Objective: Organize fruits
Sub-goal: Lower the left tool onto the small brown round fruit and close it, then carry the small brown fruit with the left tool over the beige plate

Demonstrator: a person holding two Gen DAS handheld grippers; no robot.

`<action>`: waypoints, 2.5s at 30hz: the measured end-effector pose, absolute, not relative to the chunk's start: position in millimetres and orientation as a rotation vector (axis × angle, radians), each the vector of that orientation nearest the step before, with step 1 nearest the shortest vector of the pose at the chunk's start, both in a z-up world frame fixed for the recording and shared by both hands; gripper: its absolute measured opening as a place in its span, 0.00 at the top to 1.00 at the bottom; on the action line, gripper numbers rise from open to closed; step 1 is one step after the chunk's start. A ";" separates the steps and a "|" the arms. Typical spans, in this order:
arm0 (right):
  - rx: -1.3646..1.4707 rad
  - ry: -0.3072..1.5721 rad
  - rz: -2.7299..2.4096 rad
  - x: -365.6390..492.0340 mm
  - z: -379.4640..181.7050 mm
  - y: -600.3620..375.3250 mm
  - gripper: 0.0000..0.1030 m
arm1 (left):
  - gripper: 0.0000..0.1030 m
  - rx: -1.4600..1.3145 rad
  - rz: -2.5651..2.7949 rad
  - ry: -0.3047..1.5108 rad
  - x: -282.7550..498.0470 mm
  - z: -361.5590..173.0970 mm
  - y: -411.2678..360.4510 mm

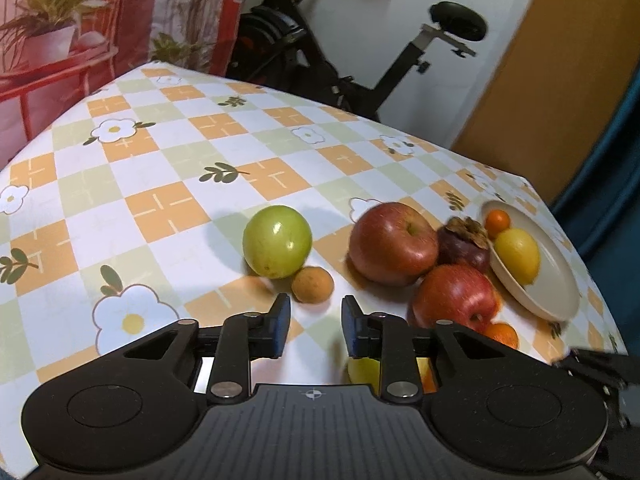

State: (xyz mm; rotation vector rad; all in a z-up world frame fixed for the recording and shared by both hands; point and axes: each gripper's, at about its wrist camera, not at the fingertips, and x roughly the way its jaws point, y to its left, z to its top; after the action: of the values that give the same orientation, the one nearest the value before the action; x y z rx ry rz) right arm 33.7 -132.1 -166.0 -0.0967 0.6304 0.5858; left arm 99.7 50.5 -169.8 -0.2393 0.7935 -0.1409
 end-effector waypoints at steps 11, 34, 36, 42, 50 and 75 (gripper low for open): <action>-0.042 0.599 0.589 30.4 -163.3 -144.2 0.73 | 0.72 -0.257 -0.036 0.826 125.1 -171.0 34.1; 0.025 0.567 0.569 28.7 -160.3 -157.1 0.73 | 0.72 -0.141 -0.018 0.759 108.1 -162.6 21.0; 0.030 0.561 0.563 28.4 -159.3 -158.5 0.73 | 0.72 -0.127 -0.026 0.729 103.0 -154.4 19.3; 0.049 0.534 0.536 27.1 -154.0 -166.3 0.73 | 0.72 -0.066 -0.107 0.641 92.5 -128.3 -1.8; 0.110 0.497 0.425 31.1 -145.5 -200.6 0.73 | 0.72 0.003 -0.303 0.606 93.0 -109.0 -56.2; 0.107 0.491 0.248 40.3 -167.3 -260.4 0.73 | 0.72 0.046 -0.523 0.833 150.0 -162.9 -162.7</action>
State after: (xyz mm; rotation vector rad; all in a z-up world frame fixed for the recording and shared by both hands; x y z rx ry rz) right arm 40.3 -260.4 -167.3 0.1075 0.4911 0.2482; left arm 150.0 -162.7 -162.9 0.0458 0.8330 -0.5226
